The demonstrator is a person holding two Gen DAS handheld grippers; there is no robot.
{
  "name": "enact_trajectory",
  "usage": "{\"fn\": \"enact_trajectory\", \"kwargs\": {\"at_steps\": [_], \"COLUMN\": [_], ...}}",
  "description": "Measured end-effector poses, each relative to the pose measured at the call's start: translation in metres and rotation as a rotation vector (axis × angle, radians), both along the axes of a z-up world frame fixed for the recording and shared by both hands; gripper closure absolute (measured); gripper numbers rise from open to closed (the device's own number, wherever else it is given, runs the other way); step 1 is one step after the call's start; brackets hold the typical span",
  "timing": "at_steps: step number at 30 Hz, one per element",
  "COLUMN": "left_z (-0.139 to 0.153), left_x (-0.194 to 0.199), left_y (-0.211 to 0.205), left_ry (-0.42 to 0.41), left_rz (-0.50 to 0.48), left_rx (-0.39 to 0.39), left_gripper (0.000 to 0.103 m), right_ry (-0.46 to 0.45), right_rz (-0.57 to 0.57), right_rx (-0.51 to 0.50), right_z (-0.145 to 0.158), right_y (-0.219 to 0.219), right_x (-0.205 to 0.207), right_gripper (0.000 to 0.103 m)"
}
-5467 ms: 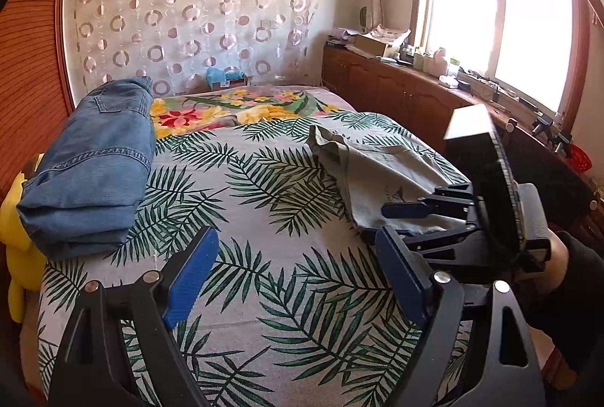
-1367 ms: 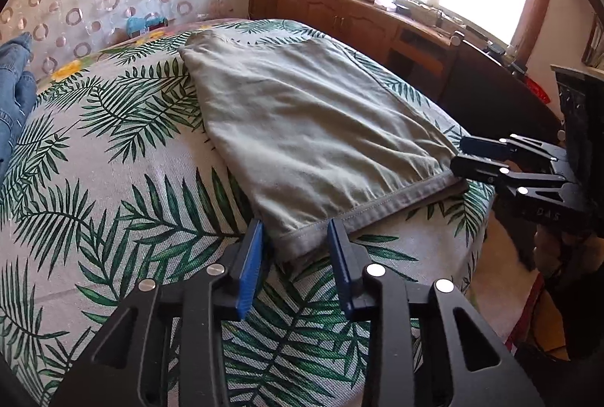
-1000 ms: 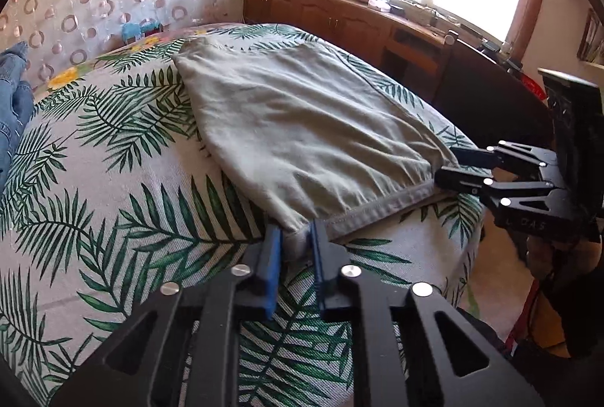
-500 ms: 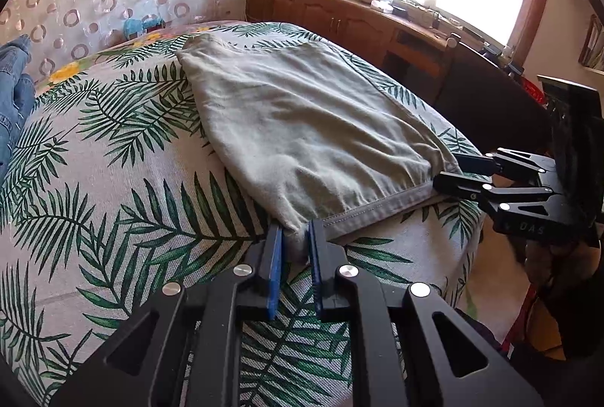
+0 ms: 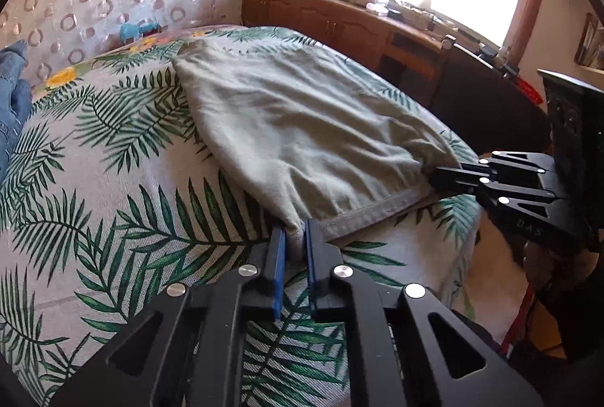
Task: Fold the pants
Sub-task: 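Lift the folded pants with both grippers and fold them over again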
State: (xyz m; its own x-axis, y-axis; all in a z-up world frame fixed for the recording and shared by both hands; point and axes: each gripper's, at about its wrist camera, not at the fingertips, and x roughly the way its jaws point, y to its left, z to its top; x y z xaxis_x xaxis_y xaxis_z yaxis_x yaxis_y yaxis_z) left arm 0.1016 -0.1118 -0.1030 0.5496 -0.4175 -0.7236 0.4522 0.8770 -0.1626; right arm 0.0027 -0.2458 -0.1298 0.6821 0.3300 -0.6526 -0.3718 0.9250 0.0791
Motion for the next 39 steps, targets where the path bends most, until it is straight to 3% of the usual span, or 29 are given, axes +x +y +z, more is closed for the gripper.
{"fn": "enact_trajectory", "kwargs": {"at_steps": [5,18,27,39], "left_z": [0.027,0.106,0.133,0.174], "left_x": [-0.006,-0.046,-0.064,-0.072], "left_y": [0.010,0.021,0.029,0.056], "left_ry": [-0.040,-0.230,-0.307,-0.417], "left_rz": [-0.005,0.030,0.043,0.096], "left_rx": [-0.058,-0.050,-0.051,-0.082], "left_gripper": [0.093,0.094,0.094,0.094], "right_ry": [-0.033,-0.203,-0.279,-0.384], "right_rz": [0.011,0.059,0.095,0.154], "right_rx": [0.018,0.068,0.082,0.088], "right_z": [0.012,0.069,0.088,0.113], "right_y": [-0.003,-0.012,-0.010,0.005], "right_x": [-0.007,-0.052,-0.075,-0.072], "right_gripper": [0.094,0.094,0.094,0.094]}}
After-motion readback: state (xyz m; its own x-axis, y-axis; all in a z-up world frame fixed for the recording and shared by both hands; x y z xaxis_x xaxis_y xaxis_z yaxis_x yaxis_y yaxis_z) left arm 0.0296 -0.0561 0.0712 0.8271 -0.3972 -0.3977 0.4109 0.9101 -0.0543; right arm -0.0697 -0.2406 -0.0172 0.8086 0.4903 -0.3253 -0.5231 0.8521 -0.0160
